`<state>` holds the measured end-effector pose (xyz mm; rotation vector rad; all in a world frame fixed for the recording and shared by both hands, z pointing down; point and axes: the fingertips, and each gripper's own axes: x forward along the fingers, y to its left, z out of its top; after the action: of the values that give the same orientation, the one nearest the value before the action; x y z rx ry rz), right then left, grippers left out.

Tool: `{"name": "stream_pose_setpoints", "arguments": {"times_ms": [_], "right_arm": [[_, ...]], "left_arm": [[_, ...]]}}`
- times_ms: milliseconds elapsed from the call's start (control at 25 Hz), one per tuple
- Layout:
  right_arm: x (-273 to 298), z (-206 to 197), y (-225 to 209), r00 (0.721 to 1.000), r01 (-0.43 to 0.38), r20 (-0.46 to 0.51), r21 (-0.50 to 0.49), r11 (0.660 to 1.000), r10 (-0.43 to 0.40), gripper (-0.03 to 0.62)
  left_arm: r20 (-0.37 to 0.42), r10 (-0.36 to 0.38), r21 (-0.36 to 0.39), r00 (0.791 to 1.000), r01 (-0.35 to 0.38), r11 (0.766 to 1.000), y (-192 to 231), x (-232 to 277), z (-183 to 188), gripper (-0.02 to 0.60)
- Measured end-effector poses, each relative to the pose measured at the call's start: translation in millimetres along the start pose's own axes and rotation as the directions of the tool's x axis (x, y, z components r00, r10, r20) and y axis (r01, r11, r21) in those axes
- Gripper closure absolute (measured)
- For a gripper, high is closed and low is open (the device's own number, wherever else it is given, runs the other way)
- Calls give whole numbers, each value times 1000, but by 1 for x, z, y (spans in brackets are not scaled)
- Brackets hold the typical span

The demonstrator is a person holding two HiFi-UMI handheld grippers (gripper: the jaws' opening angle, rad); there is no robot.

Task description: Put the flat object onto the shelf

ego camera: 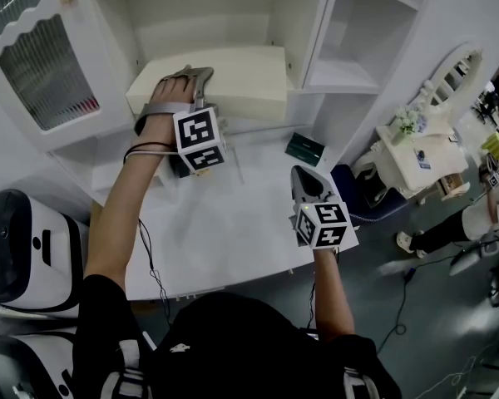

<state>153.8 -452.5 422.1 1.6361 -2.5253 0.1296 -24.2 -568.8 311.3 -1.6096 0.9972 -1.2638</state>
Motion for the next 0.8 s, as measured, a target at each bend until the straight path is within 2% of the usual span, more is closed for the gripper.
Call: {"name": "stream_pose_setpoints", "arguments": {"times_ms": [360, 800], "right_arm": [[-1, -4, 0, 1000, -1, -10, 2, 1000, 1, 594], [0, -11, -5, 1000, 10, -29, 5, 1000, -10, 594]], "left_arm": [[-35, 33, -12, 999, -34, 999, 2, 17, -4, 225], [-65, 17, -23, 998, -18, 1000, 2, 30, -5, 214]]}}
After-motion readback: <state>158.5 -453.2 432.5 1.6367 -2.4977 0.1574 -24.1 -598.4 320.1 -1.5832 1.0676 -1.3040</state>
